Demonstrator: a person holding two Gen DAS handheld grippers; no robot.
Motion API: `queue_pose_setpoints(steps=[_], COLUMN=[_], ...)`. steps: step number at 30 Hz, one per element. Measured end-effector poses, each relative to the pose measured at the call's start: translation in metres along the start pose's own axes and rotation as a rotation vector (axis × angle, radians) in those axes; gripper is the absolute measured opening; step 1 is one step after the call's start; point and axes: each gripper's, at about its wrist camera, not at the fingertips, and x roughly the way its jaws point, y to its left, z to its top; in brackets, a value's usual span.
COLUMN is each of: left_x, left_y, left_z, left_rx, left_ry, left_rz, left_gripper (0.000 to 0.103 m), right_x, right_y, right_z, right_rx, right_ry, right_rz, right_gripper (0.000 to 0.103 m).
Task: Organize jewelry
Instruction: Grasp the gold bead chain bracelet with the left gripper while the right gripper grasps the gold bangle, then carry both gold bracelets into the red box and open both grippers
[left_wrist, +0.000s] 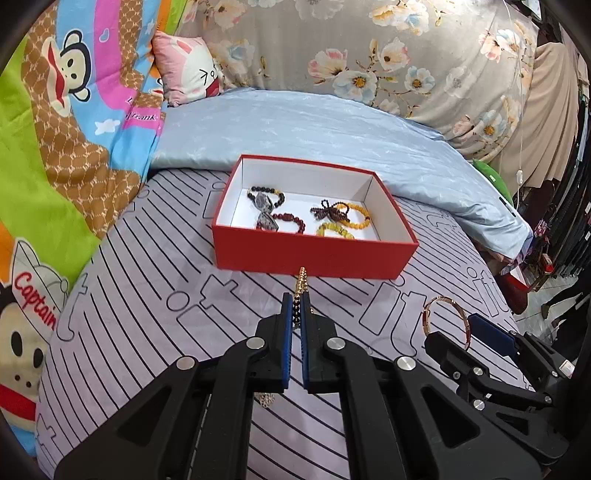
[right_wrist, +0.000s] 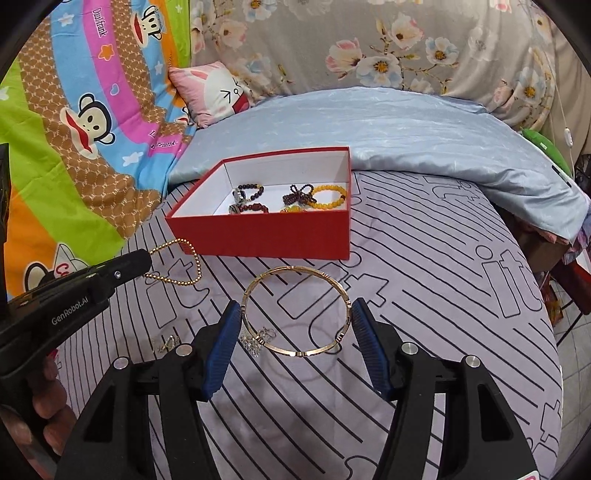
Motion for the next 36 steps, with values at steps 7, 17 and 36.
queue_pose_setpoints(steps=[7,17,36], left_x=[0.006,0.053,0.143], left_y=[0.003,0.006,0.024], left_z=[0.032,0.085,0.098], left_rx=[0.019,0.035,0.017], left_ry=[-0.04,-0.062,0.03], left_rz=[0.017,0.045,0.095], left_gripper=[0.003,0.003,0.004], right_x=[0.012,0.067,0.151], right_y=[0.001,0.016,0.013], right_z=[0.033,0.097,0.113], right_rx=[-0.009,-0.071,-0.079], right_ry=[-0.031,-0.052,0.029], right_rz=[0.034,0.045,0.047], right_gripper=[0.059,0.059,0.059])
